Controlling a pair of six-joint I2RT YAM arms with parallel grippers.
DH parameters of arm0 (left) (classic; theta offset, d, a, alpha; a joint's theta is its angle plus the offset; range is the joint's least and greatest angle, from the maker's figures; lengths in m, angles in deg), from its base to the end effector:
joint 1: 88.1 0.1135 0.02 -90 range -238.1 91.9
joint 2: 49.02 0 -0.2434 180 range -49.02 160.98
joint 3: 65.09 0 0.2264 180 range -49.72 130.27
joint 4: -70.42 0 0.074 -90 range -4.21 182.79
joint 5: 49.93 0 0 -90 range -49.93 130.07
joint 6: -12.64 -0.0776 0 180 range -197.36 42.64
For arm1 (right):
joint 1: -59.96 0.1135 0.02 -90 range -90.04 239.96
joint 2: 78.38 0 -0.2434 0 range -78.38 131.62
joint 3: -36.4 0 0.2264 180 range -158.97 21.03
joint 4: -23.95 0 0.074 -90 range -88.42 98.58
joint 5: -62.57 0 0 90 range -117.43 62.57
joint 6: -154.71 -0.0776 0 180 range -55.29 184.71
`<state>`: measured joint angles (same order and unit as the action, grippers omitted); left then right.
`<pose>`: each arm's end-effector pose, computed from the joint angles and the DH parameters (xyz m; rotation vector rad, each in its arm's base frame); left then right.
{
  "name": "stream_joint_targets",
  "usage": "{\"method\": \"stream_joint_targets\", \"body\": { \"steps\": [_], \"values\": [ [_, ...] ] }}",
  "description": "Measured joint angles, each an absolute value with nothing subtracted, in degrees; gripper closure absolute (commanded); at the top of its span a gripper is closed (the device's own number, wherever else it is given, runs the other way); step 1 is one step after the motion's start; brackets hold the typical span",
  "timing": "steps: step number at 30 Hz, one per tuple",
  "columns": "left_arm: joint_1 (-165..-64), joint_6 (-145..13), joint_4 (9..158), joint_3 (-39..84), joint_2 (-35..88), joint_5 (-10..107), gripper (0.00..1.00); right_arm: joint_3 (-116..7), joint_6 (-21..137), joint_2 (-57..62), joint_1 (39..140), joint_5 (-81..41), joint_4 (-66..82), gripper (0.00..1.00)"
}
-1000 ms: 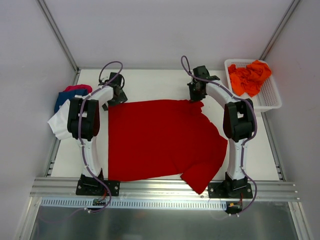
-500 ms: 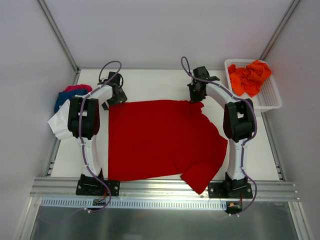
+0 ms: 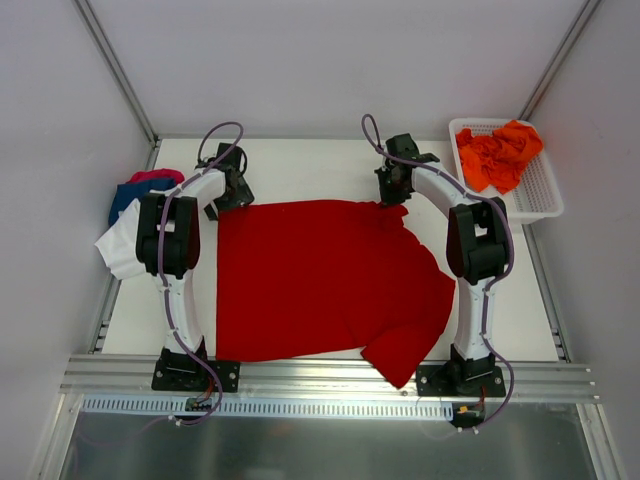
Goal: Fold and stack the t-shirts
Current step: Fold the tshirt
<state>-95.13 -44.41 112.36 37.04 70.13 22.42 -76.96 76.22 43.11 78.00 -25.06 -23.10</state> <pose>0.4310 -0.0294 0.1330 -0.6733 2.4398 0.1289 0.4343 0.1448 0.1646 -0.6625 2.4474 0.0976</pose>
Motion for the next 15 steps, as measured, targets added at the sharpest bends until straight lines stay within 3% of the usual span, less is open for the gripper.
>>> {"method": "stream_joint_targets", "body": {
  "steps": [8,10,15],
  "values": [
    [-95.13,-43.55,114.17,38.87,71.09,21.74,0.46,-76.96,76.22,43.09,78.00,-25.06,-23.10,1.00],
    [-95.13,-43.58,114.56,38.94,71.11,21.61,0.50,-76.96,76.22,43.09,78.00,-25.08,-23.10,1.00],
    [-95.13,-43.16,115.13,38.96,71.20,21.52,0.84,-76.37,76.20,43.07,78.00,-25.06,-22.01,1.00]
  ]
}}
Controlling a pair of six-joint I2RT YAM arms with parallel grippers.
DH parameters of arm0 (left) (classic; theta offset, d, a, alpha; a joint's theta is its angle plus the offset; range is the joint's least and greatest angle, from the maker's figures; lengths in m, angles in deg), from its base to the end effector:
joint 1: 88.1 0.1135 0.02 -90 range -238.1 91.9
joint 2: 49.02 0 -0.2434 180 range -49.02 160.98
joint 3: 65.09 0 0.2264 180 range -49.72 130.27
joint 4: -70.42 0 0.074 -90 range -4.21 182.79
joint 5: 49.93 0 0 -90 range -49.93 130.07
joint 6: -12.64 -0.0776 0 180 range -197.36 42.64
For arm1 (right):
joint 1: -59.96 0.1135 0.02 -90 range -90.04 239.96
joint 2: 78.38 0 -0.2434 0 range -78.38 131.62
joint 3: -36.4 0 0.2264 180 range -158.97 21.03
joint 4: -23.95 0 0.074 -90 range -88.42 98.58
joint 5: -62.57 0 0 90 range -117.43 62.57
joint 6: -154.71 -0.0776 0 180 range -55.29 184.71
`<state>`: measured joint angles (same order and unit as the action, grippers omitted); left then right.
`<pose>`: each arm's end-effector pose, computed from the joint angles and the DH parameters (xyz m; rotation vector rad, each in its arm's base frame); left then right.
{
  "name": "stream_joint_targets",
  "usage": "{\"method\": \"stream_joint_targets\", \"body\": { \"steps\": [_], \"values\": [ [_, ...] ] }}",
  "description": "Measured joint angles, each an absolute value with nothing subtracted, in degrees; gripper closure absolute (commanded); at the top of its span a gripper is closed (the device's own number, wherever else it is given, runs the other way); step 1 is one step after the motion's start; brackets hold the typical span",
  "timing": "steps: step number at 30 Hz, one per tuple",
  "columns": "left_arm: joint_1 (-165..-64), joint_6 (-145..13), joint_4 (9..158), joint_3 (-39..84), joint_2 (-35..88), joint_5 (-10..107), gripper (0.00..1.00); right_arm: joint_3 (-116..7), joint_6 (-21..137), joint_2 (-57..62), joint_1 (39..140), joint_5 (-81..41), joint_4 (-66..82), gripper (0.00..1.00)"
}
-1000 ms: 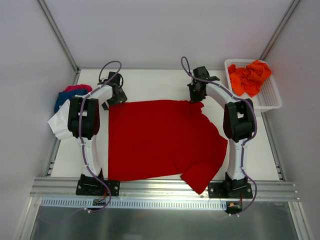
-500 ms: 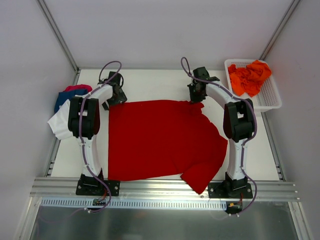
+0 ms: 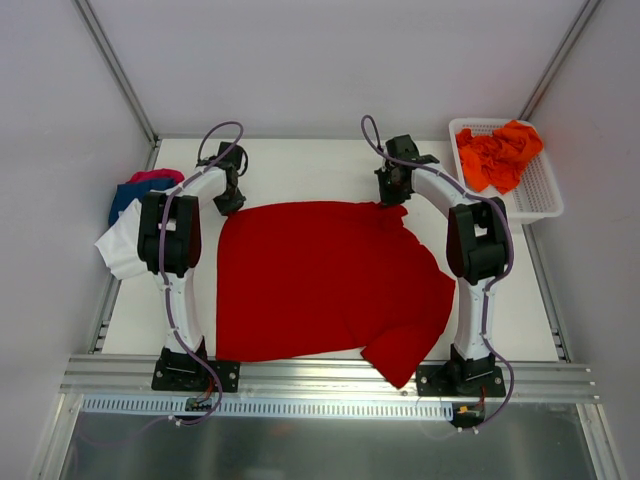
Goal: Fold and stack the t-shirts
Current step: Fold the tshirt
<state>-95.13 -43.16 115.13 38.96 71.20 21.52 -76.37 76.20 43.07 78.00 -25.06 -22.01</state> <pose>0.4315 -0.0283 0.1319 -0.7047 2.4552 0.1567 0.4350 0.1450 0.1634 -0.6599 2.4384 0.0982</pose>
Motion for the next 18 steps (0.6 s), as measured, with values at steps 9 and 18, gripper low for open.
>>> {"method": "stream_joint_targets", "body": {
  "steps": [9,18],
  "values": [
    [-95.13,-42.42,115.24,38.83,71.20,21.41,0.96,-74.47,76.15,42.52,77.89,-25.08,-19.76,1.00],
    [-95.26,-41.78,114.39,32.34,66.76,20.23,1.00,-71.41,76.11,35.02,77.83,-25.04,-19.14,1.00]
  ]
}}
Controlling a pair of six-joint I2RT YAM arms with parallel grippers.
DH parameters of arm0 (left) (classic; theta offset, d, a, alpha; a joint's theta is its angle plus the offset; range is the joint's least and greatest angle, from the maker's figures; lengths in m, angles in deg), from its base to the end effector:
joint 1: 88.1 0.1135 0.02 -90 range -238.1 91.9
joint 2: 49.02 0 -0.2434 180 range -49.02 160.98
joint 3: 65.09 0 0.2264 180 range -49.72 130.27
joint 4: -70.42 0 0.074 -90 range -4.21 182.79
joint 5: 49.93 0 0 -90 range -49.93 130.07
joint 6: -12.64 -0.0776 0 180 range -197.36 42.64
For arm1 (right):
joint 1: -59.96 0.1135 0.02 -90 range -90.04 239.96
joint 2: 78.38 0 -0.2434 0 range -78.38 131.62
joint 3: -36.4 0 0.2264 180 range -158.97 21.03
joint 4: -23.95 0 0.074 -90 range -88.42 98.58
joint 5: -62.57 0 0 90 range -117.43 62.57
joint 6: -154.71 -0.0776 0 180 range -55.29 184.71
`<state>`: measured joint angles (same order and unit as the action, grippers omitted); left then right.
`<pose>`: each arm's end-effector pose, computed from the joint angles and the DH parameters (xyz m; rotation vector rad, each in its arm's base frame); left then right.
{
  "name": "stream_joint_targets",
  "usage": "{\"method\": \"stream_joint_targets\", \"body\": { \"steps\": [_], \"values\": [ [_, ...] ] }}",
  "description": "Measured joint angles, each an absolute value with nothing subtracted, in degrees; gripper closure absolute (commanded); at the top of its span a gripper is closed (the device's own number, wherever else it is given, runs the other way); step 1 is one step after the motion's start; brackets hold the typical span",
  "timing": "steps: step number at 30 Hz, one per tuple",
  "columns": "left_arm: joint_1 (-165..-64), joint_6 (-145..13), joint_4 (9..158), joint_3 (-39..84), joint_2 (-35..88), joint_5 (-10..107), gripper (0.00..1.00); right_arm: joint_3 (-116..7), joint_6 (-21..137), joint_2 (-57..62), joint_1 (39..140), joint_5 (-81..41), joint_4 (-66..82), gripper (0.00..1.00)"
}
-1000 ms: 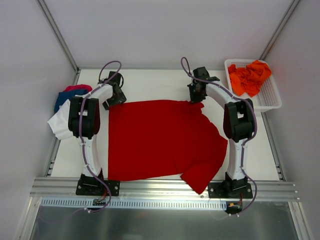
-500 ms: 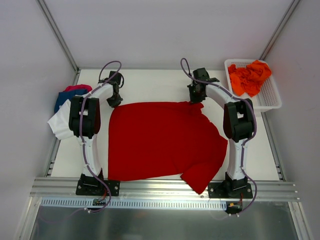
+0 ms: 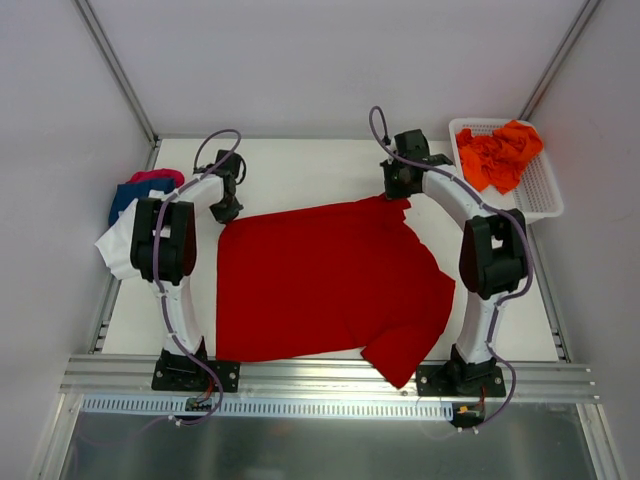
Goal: Fold and stack the t-shirts
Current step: Fold the tshirt
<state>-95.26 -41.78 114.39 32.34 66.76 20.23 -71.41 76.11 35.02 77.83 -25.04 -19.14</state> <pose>0.4091 -0.0249 0.1312 -0.7365 2.4584 0.1874 0.4197 0.1387 0.2010 -0.6304 2.3385 0.1020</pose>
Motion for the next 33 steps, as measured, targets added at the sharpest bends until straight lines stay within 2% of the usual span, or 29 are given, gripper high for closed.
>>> {"method": "stream_joint_targets", "body": {
  "steps": [5,22,33],
  "values": [
    [-95.78,-41.78,114.72,29.15,63.13,19.99,0.97,-69.31,76.11,30.15,77.83,-24.87,-19.12,1.00],
    [-101.62,-41.72,114.72,17.85,44.77,13.87,0.95,-59.65,75.43,24.36,78.16,-25.35,-20.48,1.00],
    [-104.31,-41.15,115.50,11.79,39.97,12.43,0.93,-55.56,74.49,19.22,79.95,-27.58,-22.01,1.00]
  ]
}}
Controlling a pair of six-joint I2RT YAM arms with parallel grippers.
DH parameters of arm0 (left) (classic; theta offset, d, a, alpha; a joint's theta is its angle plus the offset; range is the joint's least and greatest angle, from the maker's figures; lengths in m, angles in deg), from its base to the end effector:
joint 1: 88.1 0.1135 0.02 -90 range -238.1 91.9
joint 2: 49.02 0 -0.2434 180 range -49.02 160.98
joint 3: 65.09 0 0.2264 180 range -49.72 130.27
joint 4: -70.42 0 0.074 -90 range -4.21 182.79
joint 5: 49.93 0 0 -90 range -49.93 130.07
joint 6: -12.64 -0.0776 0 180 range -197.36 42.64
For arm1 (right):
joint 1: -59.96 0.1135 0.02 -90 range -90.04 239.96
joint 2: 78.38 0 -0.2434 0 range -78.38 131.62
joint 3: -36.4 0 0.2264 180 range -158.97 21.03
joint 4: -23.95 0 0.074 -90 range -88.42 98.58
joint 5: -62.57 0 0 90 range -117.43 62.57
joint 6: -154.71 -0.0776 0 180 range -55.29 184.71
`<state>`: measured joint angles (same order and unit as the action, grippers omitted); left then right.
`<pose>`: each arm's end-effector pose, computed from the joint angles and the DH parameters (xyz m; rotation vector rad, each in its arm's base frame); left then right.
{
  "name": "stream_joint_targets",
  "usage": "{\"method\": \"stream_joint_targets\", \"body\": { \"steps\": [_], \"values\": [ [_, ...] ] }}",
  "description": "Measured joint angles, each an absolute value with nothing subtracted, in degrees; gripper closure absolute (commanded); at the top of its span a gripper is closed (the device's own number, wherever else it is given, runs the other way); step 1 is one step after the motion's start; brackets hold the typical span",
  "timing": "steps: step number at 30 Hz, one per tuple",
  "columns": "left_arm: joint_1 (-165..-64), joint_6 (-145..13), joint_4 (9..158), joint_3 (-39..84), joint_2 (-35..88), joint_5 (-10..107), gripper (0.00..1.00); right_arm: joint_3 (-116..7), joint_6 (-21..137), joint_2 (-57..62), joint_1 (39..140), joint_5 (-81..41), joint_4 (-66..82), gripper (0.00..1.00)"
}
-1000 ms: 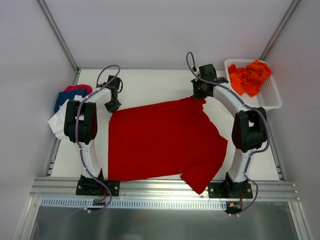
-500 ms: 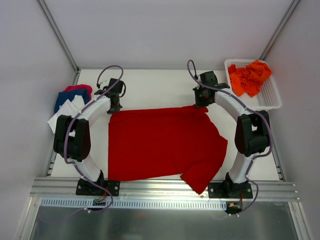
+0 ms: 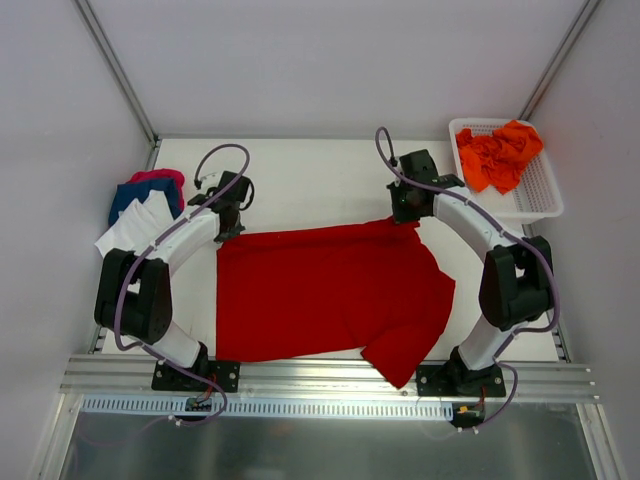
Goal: Fold and stack the t-shirts
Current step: Fold the tshirt
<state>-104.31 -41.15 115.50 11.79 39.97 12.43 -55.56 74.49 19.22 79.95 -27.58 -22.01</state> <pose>0.3120 -0.0532 0.1894 -0.5919 2.3490 0.2191 0.3493 0.1269 0.2137 -0.6341 2.3901 0.0734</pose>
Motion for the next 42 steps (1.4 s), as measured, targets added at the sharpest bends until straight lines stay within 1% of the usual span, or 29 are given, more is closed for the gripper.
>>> {"method": "stream_joint_targets", "body": {
  "steps": [14,30,32,33,34,35,36,37,38,39,40,41,42],
  "values": [
    [-107.15,-40.78,116.99,10.20,40.97,9.70,0.96,-53.01,73.18,17.45,82.11,-31.14,-26.16,1.00],
    [-108.79,-38.77,120.64,6.72,37.85,8.19,0.96,-46.69,70.08,9.41,85.11,-32.84,-29.72,1.00],
    [-108.81,-38.61,120.90,6.48,37.85,8.04,0.90,-46.06,69.81,9.41,85.35,-32.84,-29.75,0.98],
    [-108.98,-38.53,121.01,6.35,37.85,8.04,0.87,-45.68,69.62,9.41,85.44,-32.84,-29.85,0.94],
    [-109.14,-38.37,121.21,6.26,37.85,8.02,0.81,-45.33,69.44,9.43,85.59,-32.82,-29.94,0.86],
    [-109.18,-38.27,121.32,6.20,37.85,8.02,0.55,-45.01,69.18,9.43,85.72,-32.82,-30.10,0.56],
    [-109.27,-38.31,121.51,6.09,37.85,7.91,0.37,-44.79,68.63,9.43,85.83,-32.82,-30.38,0.44],
    [-109.55,-38.09,121.73,5.96,37.85,7.67,0.27,-44.59,68.57,9.43,86.03,-33.19,-30.73,0.41],
    [-109.68,-37.63,121.82,5.78,37.85,7.47,0.24,-44.28,68.28,9.43,86.20,-33.65,-30.93,0.37],
    [-109.92,-37.24,121.97,5.54,37.85,6.90,0.23,-43.96,68.02,9.43,86.51,-34.48,-31.08,0.33],
    [-110.21,-36.93,122.24,5.26,37.82,6.44,0.14,-43.50,67.67,9.34,86.90,-35.29,-31.21,0.29],
    [-110.58,-36.71,122.41,4.86,37.56,6.07,0.05,-42.86,67.39,9.03,87.42,-36.06,-31.17,0.22],
    [-111.04,-36.43,122.65,4.45,37.15,5.68,0.05,-42.12,66.82,8.40,88.12,-36.60,-31.47,0.15]
  ]
}}
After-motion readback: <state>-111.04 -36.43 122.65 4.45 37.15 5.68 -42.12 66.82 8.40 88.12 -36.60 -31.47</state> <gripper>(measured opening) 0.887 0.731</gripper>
